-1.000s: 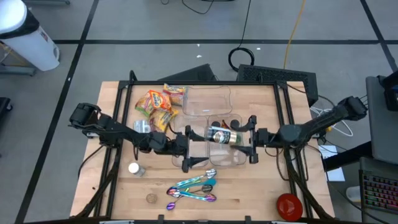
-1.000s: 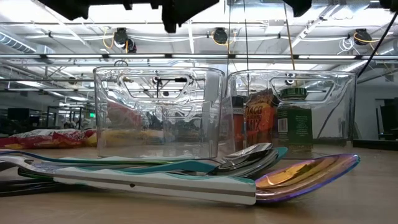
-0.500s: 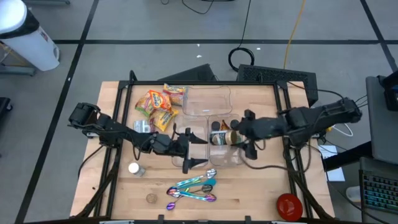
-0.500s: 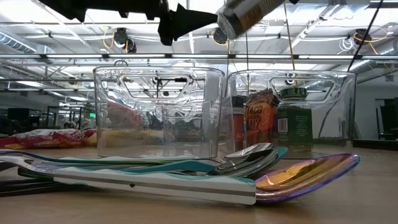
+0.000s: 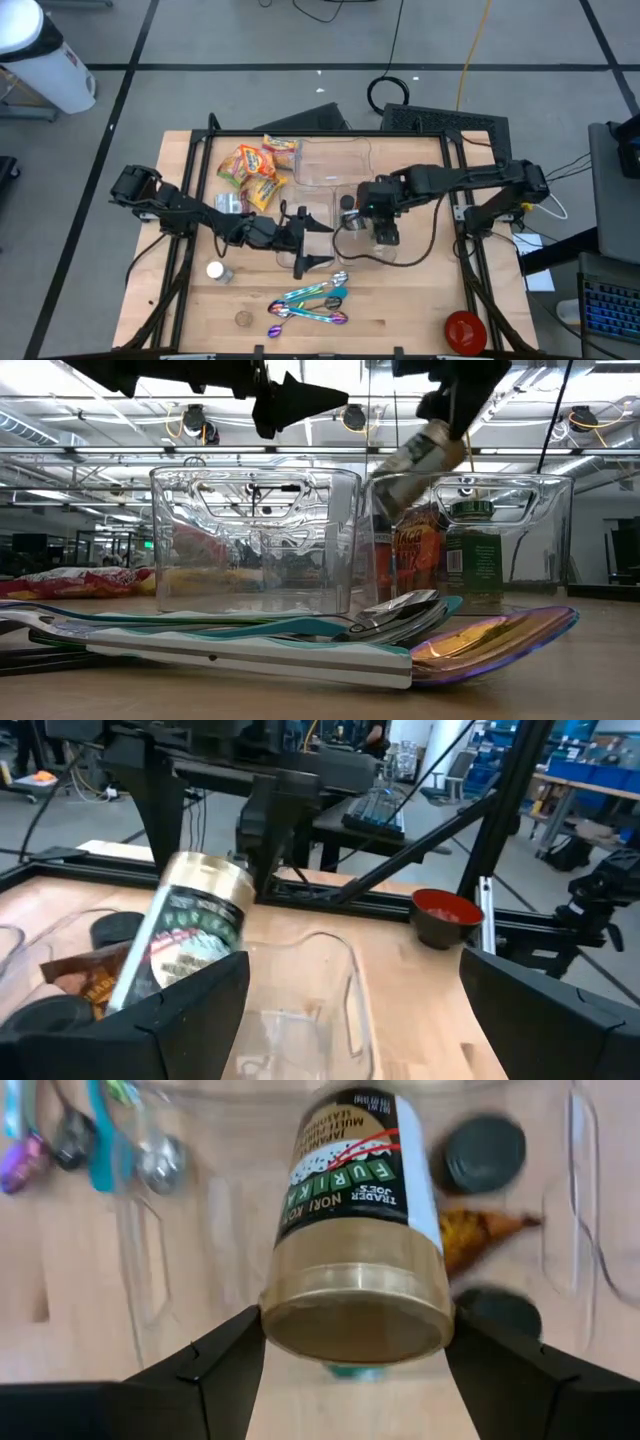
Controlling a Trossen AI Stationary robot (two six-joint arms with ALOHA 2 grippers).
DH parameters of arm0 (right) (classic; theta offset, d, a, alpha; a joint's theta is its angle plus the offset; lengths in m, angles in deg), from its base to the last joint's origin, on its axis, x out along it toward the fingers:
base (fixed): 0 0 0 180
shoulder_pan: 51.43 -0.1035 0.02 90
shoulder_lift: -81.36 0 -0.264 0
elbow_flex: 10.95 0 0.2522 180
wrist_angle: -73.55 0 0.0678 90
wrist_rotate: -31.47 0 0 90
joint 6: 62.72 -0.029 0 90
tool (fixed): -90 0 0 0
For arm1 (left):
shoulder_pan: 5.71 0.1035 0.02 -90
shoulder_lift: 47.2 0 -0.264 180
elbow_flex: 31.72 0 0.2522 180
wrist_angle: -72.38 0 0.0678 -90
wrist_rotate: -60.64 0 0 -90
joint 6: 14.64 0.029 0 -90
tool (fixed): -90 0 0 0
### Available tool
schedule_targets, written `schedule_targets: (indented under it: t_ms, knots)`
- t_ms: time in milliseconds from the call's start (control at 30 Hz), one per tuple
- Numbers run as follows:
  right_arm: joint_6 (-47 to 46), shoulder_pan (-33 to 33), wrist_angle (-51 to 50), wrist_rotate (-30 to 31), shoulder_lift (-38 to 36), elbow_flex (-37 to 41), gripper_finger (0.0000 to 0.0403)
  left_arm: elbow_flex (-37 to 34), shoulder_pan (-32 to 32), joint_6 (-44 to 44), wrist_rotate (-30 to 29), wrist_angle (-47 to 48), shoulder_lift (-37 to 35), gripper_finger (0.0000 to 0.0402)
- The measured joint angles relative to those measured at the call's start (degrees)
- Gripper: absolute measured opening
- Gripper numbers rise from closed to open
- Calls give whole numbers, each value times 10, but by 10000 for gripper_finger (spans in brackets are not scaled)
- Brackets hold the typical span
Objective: Pick & Place Food Item
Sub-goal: Put the gold seasoning bottle into the bottom right transparent bin
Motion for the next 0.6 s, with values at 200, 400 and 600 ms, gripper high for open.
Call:
schedule_targets:
  t_ms: [200, 400, 600]
  knots:
    - [7, 1, 4, -29, 0, 0, 265, 0, 4, -3, 0, 1, 0, 365]
    - [-10, -20, -32, -31, 0, 0, 265, 0, 5, -2, 0, 1, 0, 365]
    - [-9, -67, -50, -33, 0, 0, 265, 0, 5, -1, -1, 1, 0, 365]
